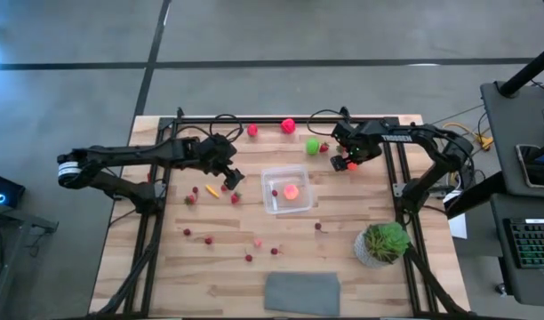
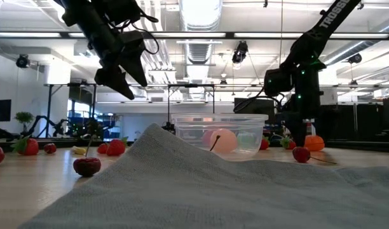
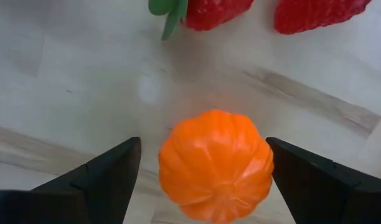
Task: Pick and placing Produce into tupperware
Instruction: Put the orange pumpkin into the transparent container, then put the red strawberry into the transparent container
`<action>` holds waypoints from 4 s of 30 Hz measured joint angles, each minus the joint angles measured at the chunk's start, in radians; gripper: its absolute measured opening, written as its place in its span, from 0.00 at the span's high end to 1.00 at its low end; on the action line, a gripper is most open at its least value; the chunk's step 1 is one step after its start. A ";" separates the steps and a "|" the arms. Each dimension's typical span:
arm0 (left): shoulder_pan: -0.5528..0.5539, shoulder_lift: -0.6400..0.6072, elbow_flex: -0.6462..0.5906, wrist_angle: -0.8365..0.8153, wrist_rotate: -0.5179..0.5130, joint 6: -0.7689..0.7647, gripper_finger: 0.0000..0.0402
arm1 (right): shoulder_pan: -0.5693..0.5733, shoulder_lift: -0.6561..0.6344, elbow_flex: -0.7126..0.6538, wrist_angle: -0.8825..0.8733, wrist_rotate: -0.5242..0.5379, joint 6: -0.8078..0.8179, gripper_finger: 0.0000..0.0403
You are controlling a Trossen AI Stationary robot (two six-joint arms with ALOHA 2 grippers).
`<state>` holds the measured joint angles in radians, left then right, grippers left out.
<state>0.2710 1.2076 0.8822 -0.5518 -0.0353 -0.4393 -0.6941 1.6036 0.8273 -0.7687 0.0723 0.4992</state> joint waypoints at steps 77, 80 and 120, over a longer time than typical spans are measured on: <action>-0.005 0.064 -0.013 -0.219 -0.095 -0.013 0.13 | 0.460 -0.051 0.550 -0.087 0.199 -0.173 0.14; -0.008 0.089 -0.036 -0.316 -0.129 0.006 0.13 | 0.435 -0.119 0.514 -0.114 0.217 -0.150 0.14; -0.090 0.245 -0.179 -0.032 -0.123 0.315 0.38 | 0.395 -0.378 0.121 0.052 0.218 0.002 0.14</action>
<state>0.1810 1.4521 0.7032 -0.5835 -0.1579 -0.1238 -0.2993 1.2255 0.9482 -0.7170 0.2898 0.5012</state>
